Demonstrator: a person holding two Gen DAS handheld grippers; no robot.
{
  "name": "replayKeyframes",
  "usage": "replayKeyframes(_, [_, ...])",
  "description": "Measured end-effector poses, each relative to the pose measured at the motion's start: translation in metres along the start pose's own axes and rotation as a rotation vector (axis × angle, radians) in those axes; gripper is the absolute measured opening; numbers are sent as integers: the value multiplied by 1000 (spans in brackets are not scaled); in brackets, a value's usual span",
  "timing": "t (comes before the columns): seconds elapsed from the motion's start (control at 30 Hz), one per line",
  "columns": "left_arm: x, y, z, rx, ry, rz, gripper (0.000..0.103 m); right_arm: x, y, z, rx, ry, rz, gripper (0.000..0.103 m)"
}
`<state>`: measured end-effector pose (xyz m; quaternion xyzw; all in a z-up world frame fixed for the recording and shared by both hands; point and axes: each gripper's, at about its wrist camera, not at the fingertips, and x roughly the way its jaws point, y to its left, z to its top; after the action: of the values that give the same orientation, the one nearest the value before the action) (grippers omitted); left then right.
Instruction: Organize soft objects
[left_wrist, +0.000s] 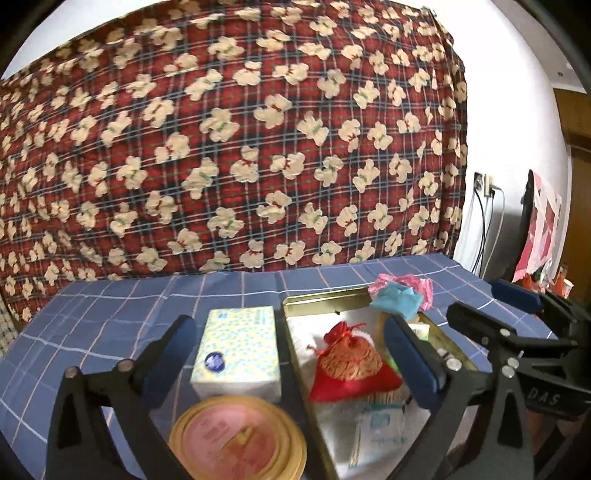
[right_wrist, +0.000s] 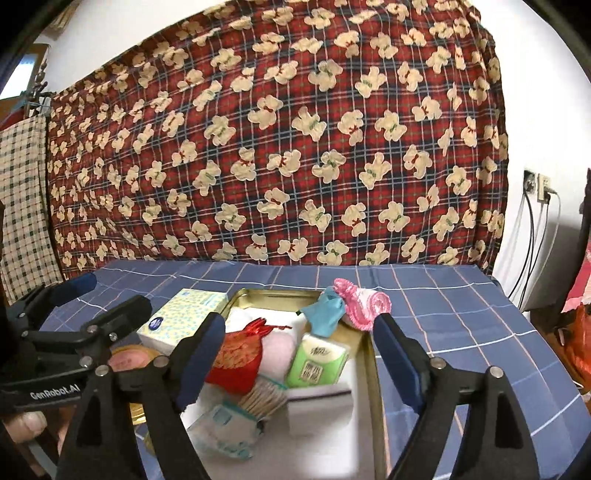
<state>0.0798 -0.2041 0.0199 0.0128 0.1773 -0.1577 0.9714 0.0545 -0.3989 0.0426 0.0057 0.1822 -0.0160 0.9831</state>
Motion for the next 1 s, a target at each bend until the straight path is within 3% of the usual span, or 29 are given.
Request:
replayKeyframes(0.27, [-20,20,-19,-53,10,-4,102,-21,21,-16,-30,-40,-16,85])
replayKeyframes(1.0, [-30,28,-32,-56,30,-2,102,-43,35,-21,-31,-95,3,85])
